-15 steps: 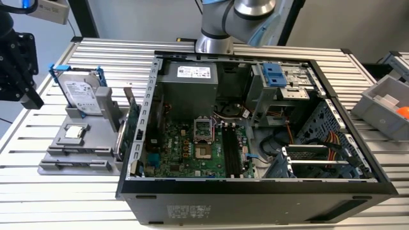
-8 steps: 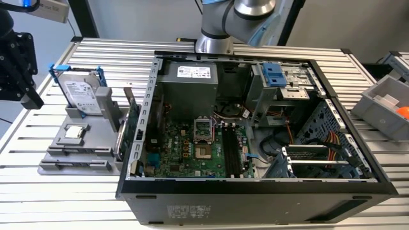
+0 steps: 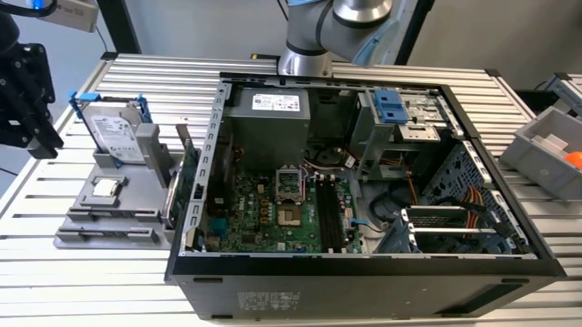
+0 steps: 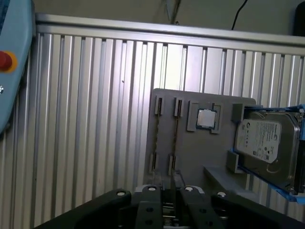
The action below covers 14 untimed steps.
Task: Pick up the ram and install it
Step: 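Pick up the ram and move it above insertion slot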
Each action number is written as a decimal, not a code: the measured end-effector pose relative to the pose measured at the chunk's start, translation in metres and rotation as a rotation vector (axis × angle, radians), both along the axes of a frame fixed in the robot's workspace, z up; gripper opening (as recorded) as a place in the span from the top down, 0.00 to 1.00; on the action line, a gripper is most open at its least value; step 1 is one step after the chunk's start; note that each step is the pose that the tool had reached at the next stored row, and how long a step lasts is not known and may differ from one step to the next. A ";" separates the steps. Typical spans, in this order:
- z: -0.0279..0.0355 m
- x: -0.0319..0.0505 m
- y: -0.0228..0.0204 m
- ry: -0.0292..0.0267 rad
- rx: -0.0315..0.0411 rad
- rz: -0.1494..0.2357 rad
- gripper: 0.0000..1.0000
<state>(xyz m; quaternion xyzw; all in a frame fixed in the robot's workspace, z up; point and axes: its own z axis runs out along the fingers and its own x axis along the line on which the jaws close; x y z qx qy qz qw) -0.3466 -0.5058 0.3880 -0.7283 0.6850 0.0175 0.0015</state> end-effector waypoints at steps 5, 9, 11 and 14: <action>0.0000 0.0000 0.0000 0.0000 0.0000 0.005 0.00; 0.0000 0.0000 0.0000 0.0000 0.0000 0.008 0.00; 0.0000 0.0000 0.0000 0.0000 0.0000 0.010 0.00; 0.0000 0.0000 0.0000 0.0000 0.0000 0.013 0.00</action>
